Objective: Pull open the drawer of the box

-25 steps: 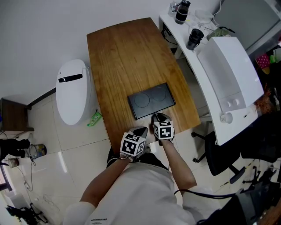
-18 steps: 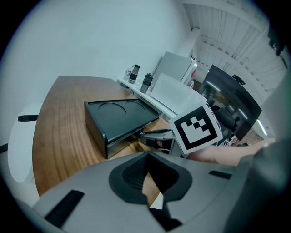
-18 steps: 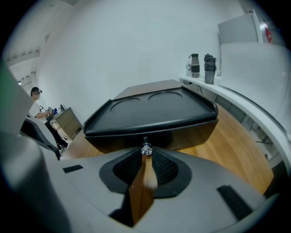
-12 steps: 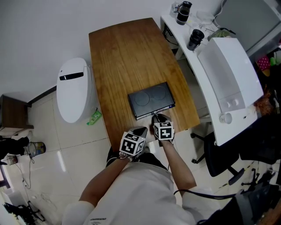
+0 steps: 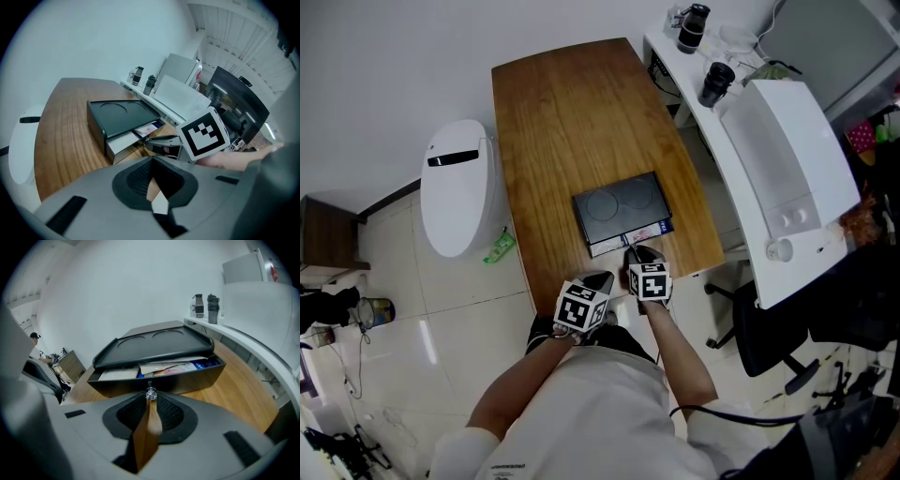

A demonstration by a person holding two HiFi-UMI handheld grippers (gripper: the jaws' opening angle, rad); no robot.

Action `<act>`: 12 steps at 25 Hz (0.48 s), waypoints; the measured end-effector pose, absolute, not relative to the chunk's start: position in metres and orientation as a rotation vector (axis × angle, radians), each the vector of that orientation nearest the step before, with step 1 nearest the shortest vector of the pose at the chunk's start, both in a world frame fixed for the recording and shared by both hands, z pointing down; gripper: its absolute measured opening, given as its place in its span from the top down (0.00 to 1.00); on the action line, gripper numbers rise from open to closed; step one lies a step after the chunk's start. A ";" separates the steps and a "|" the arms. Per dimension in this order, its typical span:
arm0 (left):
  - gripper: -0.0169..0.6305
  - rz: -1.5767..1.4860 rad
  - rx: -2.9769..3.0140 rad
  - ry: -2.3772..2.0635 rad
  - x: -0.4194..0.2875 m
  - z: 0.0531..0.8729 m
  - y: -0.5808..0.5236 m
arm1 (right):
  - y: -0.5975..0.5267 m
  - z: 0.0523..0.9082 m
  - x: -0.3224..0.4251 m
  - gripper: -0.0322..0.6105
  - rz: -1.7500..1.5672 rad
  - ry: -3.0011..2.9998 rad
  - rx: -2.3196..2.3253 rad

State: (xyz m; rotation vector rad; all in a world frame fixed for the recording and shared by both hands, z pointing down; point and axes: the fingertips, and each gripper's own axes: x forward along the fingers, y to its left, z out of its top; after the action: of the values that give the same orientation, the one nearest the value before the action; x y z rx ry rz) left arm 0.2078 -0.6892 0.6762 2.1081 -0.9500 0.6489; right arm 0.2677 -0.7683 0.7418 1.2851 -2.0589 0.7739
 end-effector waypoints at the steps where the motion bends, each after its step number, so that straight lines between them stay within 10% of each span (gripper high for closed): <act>1: 0.97 0.650 2.108 -0.949 0.209 0.676 -0.687 | -0.766 0.742 0.269 0.86 0.774 -2.058 1.284; 12: 0.97 0.645 2.108 -0.954 0.216 0.676 -0.673 | -0.749 0.744 0.276 0.86 0.769 -2.058 1.273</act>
State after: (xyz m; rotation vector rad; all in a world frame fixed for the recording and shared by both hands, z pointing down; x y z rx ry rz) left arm 0.2156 -0.6731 0.6765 2.1075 -0.9541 0.6448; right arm 0.2764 -0.7489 0.7436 1.2729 -2.0575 0.7695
